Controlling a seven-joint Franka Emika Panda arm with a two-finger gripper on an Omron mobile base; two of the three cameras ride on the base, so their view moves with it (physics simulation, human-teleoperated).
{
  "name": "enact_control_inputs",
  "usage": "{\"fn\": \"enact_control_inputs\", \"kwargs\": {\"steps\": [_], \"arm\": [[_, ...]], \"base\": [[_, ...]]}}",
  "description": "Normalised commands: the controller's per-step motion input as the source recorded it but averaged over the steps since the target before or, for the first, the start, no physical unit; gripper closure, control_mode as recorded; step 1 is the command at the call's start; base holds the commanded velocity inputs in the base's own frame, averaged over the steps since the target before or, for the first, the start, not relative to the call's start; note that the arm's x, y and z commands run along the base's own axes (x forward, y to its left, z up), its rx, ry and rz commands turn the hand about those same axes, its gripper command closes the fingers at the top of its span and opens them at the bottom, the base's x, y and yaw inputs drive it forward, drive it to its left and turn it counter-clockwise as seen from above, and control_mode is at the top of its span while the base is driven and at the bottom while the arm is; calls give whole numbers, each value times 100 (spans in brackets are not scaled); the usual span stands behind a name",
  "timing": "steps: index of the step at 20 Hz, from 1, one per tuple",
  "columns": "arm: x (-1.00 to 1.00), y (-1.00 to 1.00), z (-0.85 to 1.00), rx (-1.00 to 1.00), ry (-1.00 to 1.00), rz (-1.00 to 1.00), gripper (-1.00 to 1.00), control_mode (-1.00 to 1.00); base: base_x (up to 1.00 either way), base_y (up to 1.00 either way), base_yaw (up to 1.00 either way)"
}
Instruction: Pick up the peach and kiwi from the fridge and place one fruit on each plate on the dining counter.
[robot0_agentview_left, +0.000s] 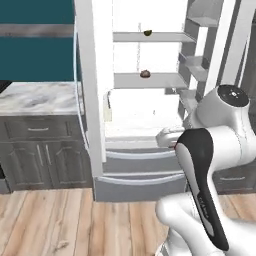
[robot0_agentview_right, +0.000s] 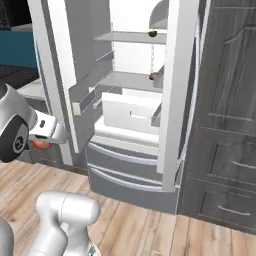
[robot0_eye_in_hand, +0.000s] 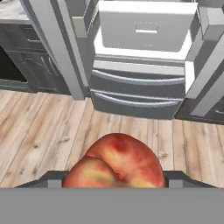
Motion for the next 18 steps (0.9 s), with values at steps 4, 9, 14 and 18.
{"fn": "enact_control_inputs", "kwargs": {"steps": [4,9,14,18], "arm": [[0,0,0,0,0,0,100,100],[0,0,0,0,0,0,100,100],[0,0,0,0,0,0,100,100],[0,0,0,0,0,0,100,100]], "base": [[-72,0,80],[-16,2,90],[31,-1,97],[49,-6,94]]}}
